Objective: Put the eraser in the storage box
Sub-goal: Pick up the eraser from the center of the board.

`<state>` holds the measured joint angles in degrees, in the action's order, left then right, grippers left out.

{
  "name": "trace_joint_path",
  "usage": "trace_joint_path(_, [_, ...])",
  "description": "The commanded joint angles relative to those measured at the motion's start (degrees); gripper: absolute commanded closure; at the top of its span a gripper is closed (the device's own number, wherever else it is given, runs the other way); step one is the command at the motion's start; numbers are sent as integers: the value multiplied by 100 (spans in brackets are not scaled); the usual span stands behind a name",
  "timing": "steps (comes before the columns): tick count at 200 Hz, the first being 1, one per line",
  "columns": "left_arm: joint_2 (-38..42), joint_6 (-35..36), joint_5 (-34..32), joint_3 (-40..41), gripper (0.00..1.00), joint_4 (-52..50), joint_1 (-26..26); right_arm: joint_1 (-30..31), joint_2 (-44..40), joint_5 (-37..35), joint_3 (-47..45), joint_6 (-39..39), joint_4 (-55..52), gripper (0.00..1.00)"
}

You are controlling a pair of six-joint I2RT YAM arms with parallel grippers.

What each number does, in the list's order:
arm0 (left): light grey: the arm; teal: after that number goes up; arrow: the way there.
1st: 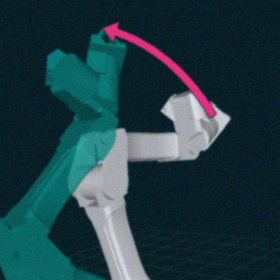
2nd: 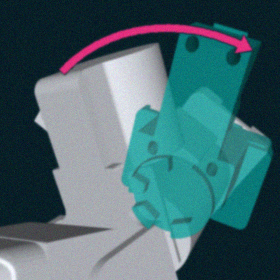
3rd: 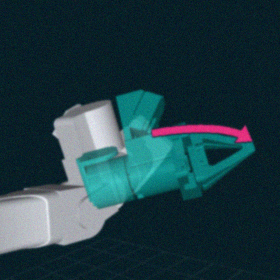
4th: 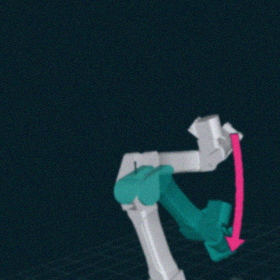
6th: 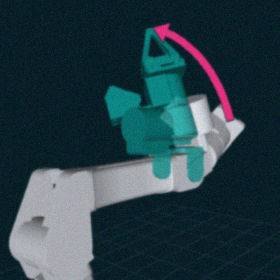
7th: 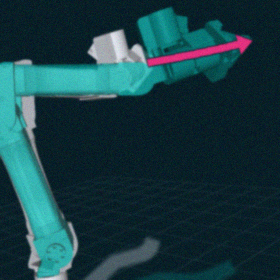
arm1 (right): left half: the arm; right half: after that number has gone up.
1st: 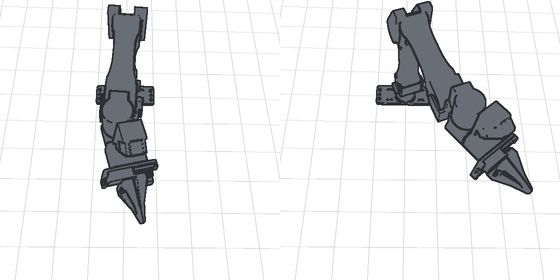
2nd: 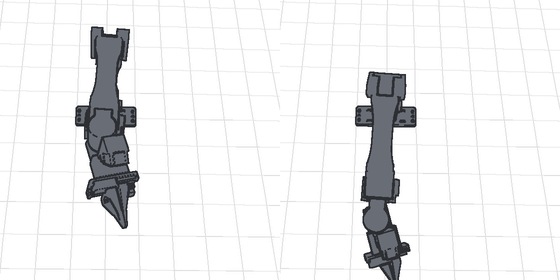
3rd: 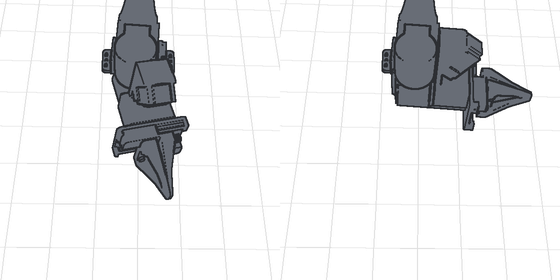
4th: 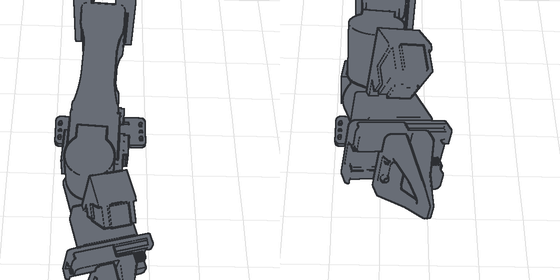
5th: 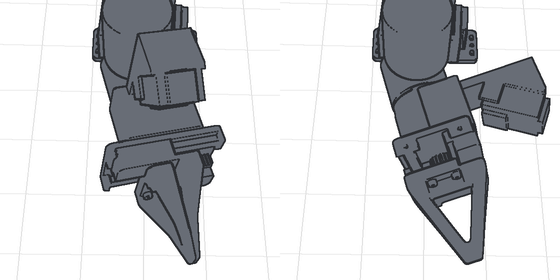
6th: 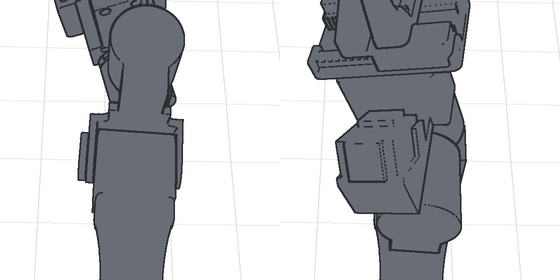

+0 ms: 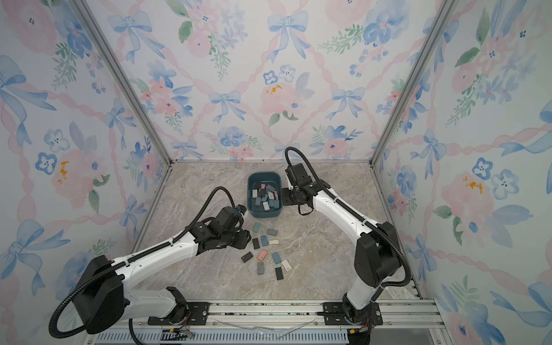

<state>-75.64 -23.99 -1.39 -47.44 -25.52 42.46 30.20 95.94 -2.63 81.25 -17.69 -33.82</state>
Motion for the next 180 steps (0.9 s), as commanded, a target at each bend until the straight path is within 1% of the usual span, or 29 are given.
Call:
trace_joint_path(1, [-213, 162, 174, -11, 39, -437, 206, -100, -357, -4, -273, -156, 243, 53])
trace_joint_path(36, [-499, 210, 51, -28, 33, -609, 511, -156, -495, 17, -526, -195, 291, 52])
trace_joint_path(71, [-843, 236, -207, -135, 25, -838, 608, -167, -557, 63, -718, -258, 397, 52])
trace_joint_path(91, [-1035, 287, -252, -199, 18, -880, 642, -188, -581, 73, -785, -274, 411, 52])
trace_joint_path(146, [-1396, 480, -411, -316, 19, -895, 687, -262, -656, 87, -936, -312, 479, 52])
trace_joint_path(180, [-1622, 544, -522, -379, 26, -894, 692, -276, -664, 105, -975, -327, 506, 52])
